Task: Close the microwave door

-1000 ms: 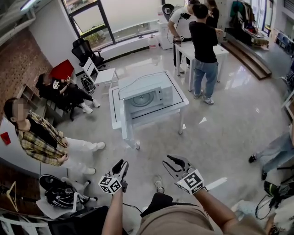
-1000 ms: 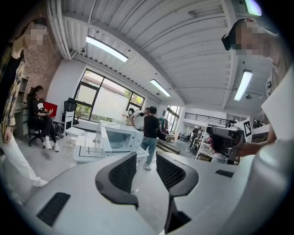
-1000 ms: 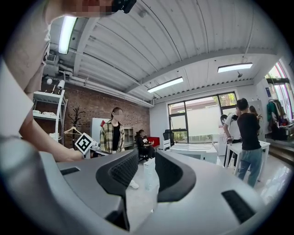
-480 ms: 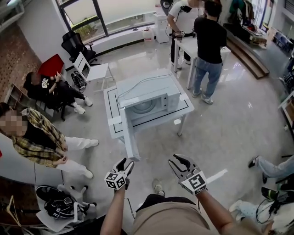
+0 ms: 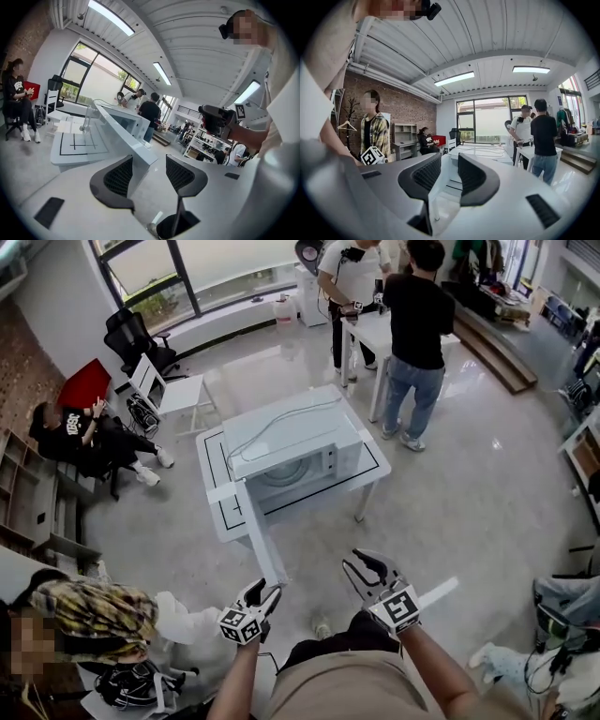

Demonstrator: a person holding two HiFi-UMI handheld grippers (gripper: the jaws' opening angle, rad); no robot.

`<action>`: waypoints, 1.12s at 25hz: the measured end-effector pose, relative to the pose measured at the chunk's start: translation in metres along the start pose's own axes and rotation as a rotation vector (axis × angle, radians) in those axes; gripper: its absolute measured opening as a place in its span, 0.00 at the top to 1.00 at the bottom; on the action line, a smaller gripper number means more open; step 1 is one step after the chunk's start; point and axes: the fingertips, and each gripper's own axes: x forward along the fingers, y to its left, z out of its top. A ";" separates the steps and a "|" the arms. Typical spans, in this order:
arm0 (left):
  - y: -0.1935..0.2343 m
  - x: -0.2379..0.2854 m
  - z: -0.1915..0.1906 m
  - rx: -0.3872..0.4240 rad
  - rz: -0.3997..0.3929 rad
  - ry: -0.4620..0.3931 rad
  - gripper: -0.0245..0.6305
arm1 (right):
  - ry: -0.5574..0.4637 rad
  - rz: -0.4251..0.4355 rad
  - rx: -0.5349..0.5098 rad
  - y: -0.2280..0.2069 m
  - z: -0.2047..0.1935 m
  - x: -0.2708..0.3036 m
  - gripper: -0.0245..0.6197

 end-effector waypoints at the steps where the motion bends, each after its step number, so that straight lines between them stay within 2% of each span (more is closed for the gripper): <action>1: -0.004 0.005 0.002 0.002 -0.010 0.007 0.63 | -0.001 -0.005 0.000 -0.006 0.002 0.004 0.81; 10: -0.040 0.069 0.010 0.054 -0.026 0.087 0.63 | 0.026 0.041 0.052 -0.072 -0.009 0.039 0.81; 16: -0.054 0.124 0.019 0.011 0.017 0.081 0.63 | 0.031 0.114 0.032 -0.130 -0.011 0.053 0.81; 28: -0.060 0.217 0.061 0.041 0.036 0.081 0.63 | 0.030 0.135 0.040 -0.219 -0.011 0.067 0.81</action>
